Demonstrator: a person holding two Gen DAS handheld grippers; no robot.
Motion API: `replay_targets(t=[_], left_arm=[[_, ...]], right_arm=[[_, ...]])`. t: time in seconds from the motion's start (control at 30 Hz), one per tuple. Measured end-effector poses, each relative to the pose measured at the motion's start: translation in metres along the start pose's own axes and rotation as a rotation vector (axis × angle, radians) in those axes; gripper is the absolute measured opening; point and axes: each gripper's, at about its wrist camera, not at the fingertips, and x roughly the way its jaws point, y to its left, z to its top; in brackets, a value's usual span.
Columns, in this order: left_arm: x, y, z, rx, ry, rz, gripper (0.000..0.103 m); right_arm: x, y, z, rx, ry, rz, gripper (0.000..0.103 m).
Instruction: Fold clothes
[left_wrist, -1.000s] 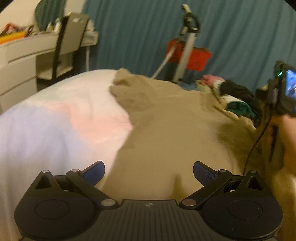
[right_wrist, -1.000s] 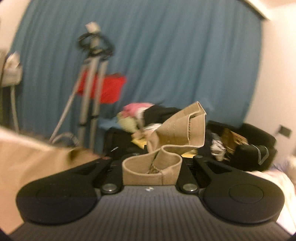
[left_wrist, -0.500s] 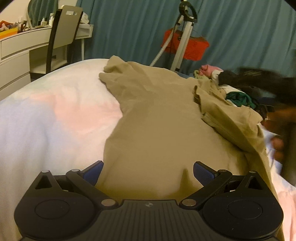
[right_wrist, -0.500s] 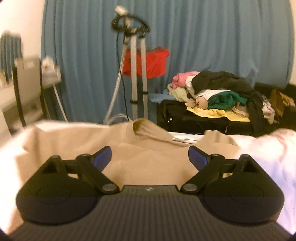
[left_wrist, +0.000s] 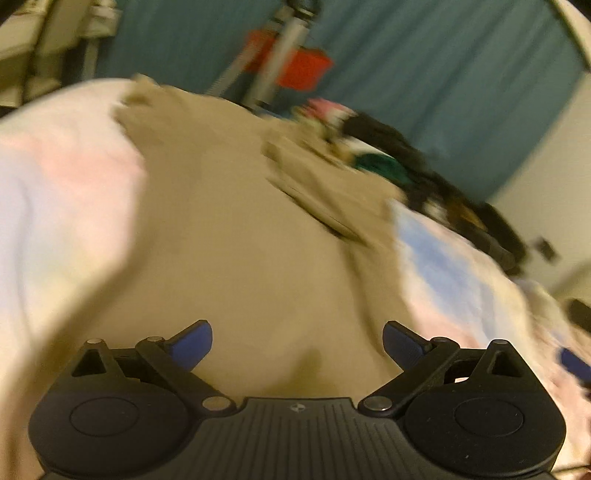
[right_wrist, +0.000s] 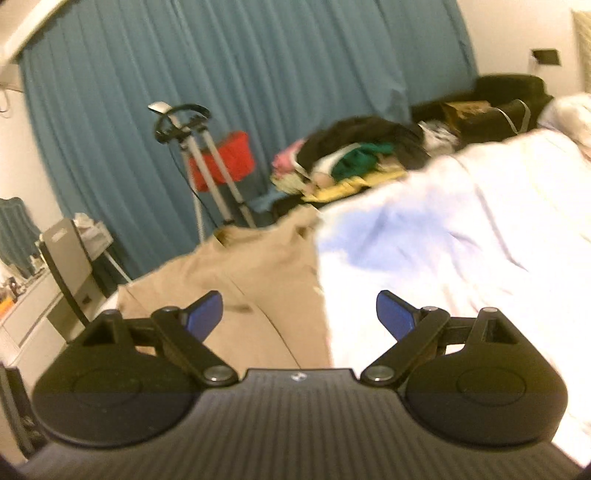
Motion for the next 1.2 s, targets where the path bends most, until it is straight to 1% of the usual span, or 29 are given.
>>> replay_targets(t=[0.03,0.1,0.17,0.2,0.3,0.37,0.4,0.43,0.47,0.5,0.53,0.57,0.63,0.67,0.73,0.83,0.97,1.07,1.2], left_arm=[[-0.004,-0.009,-0.008,0.024,0.016,-0.036,0.098],[-0.010,-0.033,-0.026,0.129,0.039,-0.079,0.096],[-0.014,-0.056,-0.045,0.222,0.072,-0.129,0.093],[-0.012,-0.064,-0.053,0.245,0.097,-0.160,0.090],[0.000,-0.081,-0.071,0.268,0.196,-0.277,0.080],[0.011,-0.088,-0.081,0.267,0.264,-0.347,0.077],[0.017,-0.090,-0.085,0.261,0.297,-0.377,0.073],[0.021,-0.090,-0.089,0.248,0.317,-0.392,0.067],[0.026,-0.090,-0.094,0.233,0.337,-0.406,0.064],[0.031,-0.089,-0.098,0.214,0.355,-0.409,0.058],[0.036,-0.086,-0.100,0.186,0.374,-0.416,0.048],[0.041,-0.084,-0.101,0.160,0.391,-0.422,0.043],[0.045,-0.080,-0.101,0.127,0.392,-0.429,0.027],[0.046,-0.078,-0.101,0.111,0.393,-0.433,0.023],[0.047,-0.075,-0.100,0.092,0.385,-0.433,0.009],[0.038,-0.074,-0.095,0.079,0.358,-0.442,0.005],[0.021,-0.068,-0.087,0.056,0.329,-0.455,0.003],[0.010,-0.059,-0.079,0.000,0.345,-0.450,0.003],[-0.007,-0.043,-0.069,-0.046,0.381,-0.428,0.002]], right_arm=[[-0.008,-0.006,-0.004,0.010,0.005,-0.007,0.091],[-0.020,-0.018,-0.009,0.039,0.001,-0.002,0.091],[-0.023,-0.028,-0.010,0.064,-0.003,0.006,0.091],[-0.023,-0.033,-0.010,0.075,-0.004,0.010,0.091],[-0.023,-0.045,-0.008,0.105,-0.005,0.023,0.091],[-0.021,-0.052,-0.007,0.123,-0.003,0.032,0.091],[-0.021,-0.055,-0.006,0.134,0.000,0.037,0.091],[-0.021,-0.058,-0.006,0.145,0.003,0.040,0.091],[-0.020,-0.060,-0.007,0.152,0.007,0.042,0.091],[-0.019,-0.061,-0.007,0.157,0.011,0.043,0.091],[-0.018,-0.062,-0.008,0.161,0.015,0.043,0.091],[-0.017,-0.063,-0.008,0.166,0.019,0.044,0.091],[-0.016,-0.065,-0.008,0.170,0.024,0.044,0.091],[-0.015,-0.065,-0.009,0.170,0.029,0.045,0.091],[-0.013,-0.064,-0.011,0.167,0.037,0.042,0.091],[-0.011,-0.061,-0.014,0.148,0.051,0.041,0.091],[-0.012,-0.057,-0.016,0.115,0.054,0.033,0.091],[-0.014,-0.056,-0.016,0.103,0.051,0.025,0.091],[-0.017,-0.059,-0.015,0.115,0.050,0.016,0.091]])
